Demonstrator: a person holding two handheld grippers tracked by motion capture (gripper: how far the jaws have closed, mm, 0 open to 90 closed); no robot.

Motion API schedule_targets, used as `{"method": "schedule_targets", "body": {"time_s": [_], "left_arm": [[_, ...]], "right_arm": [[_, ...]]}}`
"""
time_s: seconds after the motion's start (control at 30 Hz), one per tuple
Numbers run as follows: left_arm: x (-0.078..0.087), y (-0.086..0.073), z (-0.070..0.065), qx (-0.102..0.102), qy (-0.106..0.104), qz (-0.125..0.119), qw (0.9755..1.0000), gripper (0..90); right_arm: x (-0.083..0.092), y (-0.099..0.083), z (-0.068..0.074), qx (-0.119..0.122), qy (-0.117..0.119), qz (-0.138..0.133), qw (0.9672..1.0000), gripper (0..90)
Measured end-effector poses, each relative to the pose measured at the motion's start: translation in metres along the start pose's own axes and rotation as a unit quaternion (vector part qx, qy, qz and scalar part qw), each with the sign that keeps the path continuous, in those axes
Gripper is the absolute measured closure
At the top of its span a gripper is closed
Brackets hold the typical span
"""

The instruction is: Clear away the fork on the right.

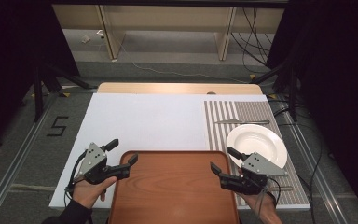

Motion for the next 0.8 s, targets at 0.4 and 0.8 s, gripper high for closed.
{"method": "schedule_targets", "body": {"time_s": [0.4, 0.8], "left_arm": [[0.0001, 0.0002, -0.0001, 0.000, 0.000, -0.001, 1.0000, 16.2], [0.0007, 0.0007, 0.0000, -0.001, 0.000, -0.002, 1.0000, 16.6]], "right_arm": [[0.0000, 0.0001, -0.0009, 0.003, 0.001, 0.004, 1.0000, 24.0], [0.0049, 0.0015, -0.0047, 0.009, -0.004, 0.012, 0.9999, 24.0]]}}
Point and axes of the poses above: each handheld gripper's, and its own axes: x roughly backward along the jaws, y roughly out of its top, z roughly to its left, the point moved 1 cm from there along -x, roughly forward along the jaws, and after that the axes turned 8 degrees about y, right-handed, at the moved point
